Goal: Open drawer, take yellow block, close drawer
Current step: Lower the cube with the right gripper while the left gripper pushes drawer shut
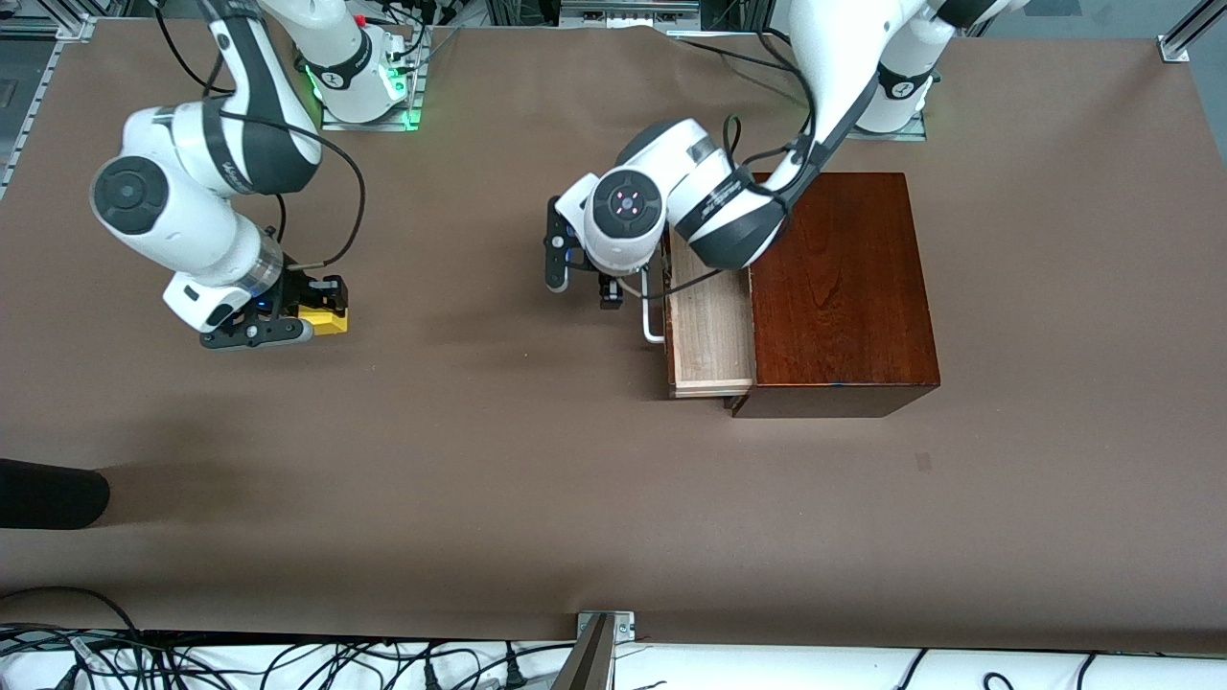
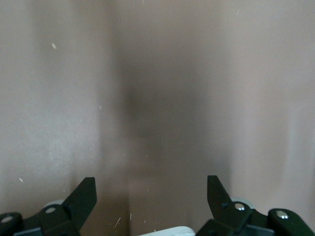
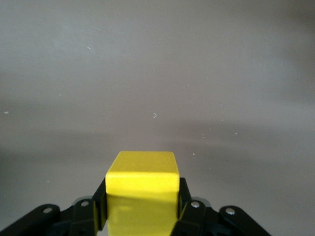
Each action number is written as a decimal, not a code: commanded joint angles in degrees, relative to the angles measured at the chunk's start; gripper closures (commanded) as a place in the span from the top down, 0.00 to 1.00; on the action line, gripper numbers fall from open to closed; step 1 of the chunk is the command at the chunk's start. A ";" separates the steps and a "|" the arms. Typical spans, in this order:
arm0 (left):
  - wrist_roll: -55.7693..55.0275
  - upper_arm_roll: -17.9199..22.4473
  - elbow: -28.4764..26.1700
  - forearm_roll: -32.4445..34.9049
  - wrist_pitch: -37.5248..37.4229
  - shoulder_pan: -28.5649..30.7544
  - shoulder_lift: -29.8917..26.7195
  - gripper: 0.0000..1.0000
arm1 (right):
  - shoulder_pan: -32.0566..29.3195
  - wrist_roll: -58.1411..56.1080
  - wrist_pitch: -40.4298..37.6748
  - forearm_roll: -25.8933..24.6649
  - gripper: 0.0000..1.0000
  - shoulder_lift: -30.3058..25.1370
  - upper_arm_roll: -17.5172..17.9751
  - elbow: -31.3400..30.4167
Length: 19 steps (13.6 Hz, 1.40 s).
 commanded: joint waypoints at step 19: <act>1.15 1.72 0.42 5.18 -20.12 11.44 -18.10 1.00 | -1.79 3.47 23.00 -4.30 0.08 13.59 1.35 -8.66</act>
